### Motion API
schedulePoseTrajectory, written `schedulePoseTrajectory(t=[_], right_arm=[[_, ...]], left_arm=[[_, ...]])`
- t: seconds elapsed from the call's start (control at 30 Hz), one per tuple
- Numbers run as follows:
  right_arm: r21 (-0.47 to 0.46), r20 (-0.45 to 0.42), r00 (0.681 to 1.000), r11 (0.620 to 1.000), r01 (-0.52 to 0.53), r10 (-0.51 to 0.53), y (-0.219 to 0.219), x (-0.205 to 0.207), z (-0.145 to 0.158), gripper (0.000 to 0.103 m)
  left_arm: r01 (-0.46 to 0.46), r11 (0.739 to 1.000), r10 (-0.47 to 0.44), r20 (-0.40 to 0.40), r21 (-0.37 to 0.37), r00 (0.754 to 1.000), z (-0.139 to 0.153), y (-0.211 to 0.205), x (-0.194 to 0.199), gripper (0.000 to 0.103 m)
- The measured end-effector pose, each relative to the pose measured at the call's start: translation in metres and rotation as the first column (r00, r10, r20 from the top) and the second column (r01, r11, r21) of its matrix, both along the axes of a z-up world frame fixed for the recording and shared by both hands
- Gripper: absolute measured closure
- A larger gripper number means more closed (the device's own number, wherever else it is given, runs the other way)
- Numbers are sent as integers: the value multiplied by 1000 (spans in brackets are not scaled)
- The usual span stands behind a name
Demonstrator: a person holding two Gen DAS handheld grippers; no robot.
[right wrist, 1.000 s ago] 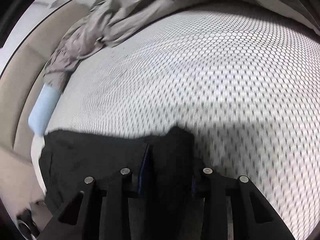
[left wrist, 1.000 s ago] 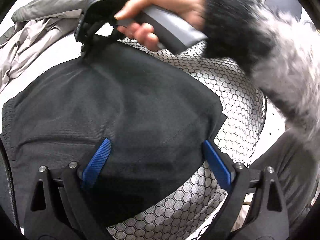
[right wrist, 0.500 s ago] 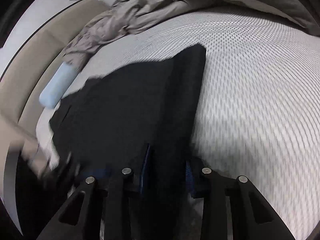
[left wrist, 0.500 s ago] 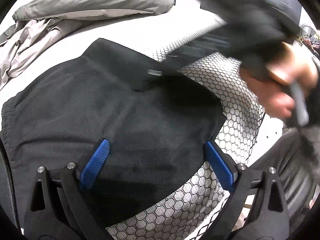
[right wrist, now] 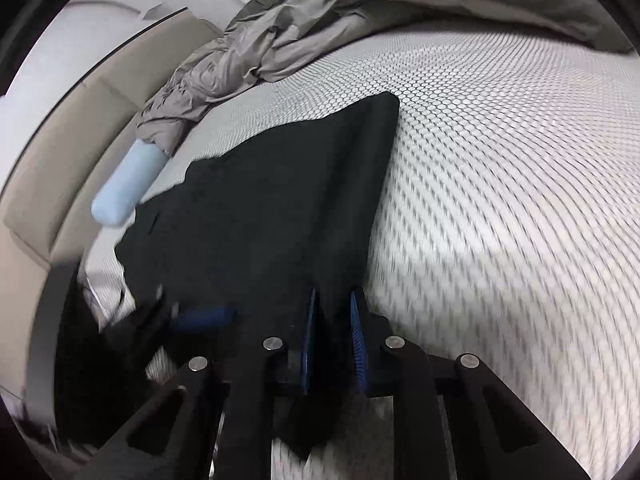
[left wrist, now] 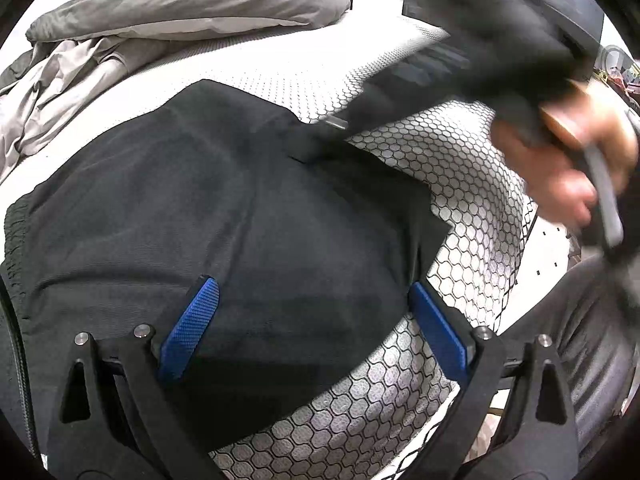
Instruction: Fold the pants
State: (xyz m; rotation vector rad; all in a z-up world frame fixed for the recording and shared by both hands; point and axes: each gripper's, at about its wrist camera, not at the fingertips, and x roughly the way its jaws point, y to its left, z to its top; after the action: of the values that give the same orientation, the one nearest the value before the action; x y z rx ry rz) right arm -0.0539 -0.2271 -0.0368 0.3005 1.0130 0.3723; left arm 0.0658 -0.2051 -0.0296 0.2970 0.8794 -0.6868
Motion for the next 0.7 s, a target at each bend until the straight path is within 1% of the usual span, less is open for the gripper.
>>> schedulePoseTrajectory(t=[0.07,0.17,0.2,0.23,0.27,0.33,0.37,0.4,0.43,0.5,0.53,0.57,0.63,0.7], right_arm=[[40,-31,1000,999,8,-7,-1,35,-4,86],[77,-63,998,997,-12,17,6,78,-5,86],[73,-80,996,997,-26,32,9,86,-5,86],[42,-93,995,998,-43,47,15,90,-2,86],[15,-84,995,998,-53,54,16,89,1,86],[-47,-56,996,997,-68,65,19,75,8,84],[-66,-54,997,996,-63,59,17,61,9,83],[-74,-55,997,995,-63,59,16,56,8,83],[-81,-54,997,995,-55,51,13,44,8,83],[-39,-62,998,999,-34,31,0,17,6,83],[0,-81,996,1000,-28,28,-6,3,3,83],[31,-81,996,999,-24,26,-10,-9,1,83],[81,-70,997,996,-23,29,-13,-25,-2,81],[144,-79,997,989,-13,25,-16,-29,-7,75]], left_arm=[[1,1000,-2,5,11,1000,-2,0,1,8],[4,1000,-4,3,9,1000,-3,1,2,6],[6,1000,-6,-5,1,1000,-4,3,4,6],[9,1000,-9,-11,-5,1000,-3,5,4,6],[14,1000,-14,-16,-8,1000,-3,6,4,6],[25,1000,-26,-26,-12,999,-1,8,3,6],[34,999,-35,-37,-18,999,1,11,3,6],[44,999,-45,-45,-23,998,4,14,2,7],[53,998,-55,-55,-34,997,8,17,3,10],[66,995,-73,-85,-76,994,17,28,2,13],[67,992,-78,-98,-110,992,22,36,2,13],[56,987,-72,-102,-153,992,29,46,3,13],[18,978,-40,-104,-206,994,38,62,7,13],[-41,962,8,-122,-271,993,45,79,14,13]])
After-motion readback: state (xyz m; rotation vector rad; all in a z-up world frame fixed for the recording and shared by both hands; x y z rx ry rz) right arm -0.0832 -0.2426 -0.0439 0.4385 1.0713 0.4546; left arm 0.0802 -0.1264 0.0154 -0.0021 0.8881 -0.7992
